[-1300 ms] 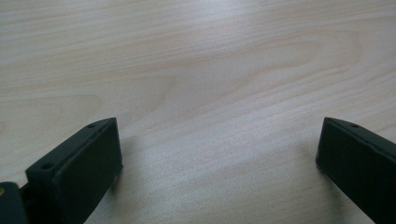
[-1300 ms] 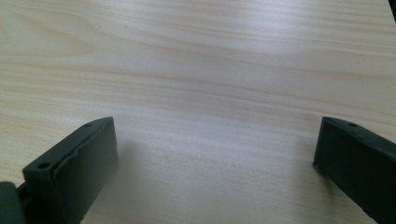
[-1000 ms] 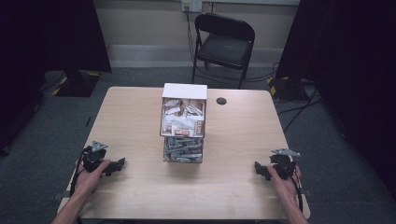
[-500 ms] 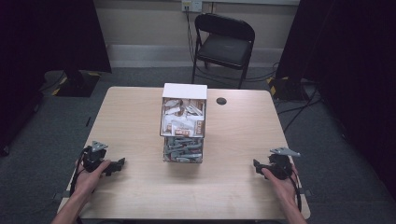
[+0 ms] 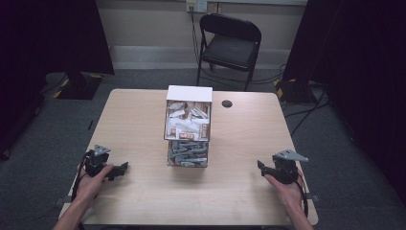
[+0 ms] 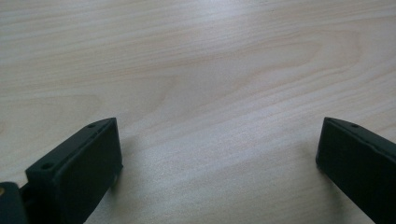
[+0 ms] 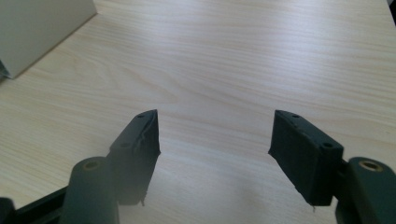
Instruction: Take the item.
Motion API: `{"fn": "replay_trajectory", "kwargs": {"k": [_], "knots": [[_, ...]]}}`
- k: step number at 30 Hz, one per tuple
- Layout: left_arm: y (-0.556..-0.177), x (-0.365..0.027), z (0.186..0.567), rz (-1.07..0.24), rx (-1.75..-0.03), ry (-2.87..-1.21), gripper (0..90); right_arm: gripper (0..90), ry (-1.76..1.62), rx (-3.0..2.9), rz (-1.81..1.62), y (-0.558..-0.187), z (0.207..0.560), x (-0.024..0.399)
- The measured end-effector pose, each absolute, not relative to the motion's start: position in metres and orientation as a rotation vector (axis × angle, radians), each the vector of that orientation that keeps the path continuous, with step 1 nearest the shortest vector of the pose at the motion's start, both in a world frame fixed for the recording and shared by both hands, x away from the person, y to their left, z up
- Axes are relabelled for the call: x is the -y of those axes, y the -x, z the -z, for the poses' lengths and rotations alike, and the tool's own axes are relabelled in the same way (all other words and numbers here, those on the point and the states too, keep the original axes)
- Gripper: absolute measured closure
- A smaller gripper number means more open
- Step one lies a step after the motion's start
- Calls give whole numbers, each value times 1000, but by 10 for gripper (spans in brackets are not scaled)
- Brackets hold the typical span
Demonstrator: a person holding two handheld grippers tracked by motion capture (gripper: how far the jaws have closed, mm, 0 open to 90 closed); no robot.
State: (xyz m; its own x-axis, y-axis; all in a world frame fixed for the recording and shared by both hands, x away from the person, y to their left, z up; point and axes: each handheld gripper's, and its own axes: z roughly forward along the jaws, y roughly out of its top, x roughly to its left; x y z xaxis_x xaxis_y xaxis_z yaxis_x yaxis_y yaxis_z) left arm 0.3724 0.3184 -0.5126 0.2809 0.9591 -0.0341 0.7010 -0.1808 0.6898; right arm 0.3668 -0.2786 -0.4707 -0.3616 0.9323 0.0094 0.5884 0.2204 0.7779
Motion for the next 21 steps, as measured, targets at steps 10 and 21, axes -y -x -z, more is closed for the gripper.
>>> {"fn": "replay_trajectory", "kwargs": {"k": [10, 21], "knots": [[-372, -318, 513, -556, -1485, -1955, 0, 410, -1392, -2089, -1067, -365, 458, 271], [-372, -318, 513, -556, -1486, -1955, 0, 507, -1293, -2174, -1151, -361, 447, 255]]}}
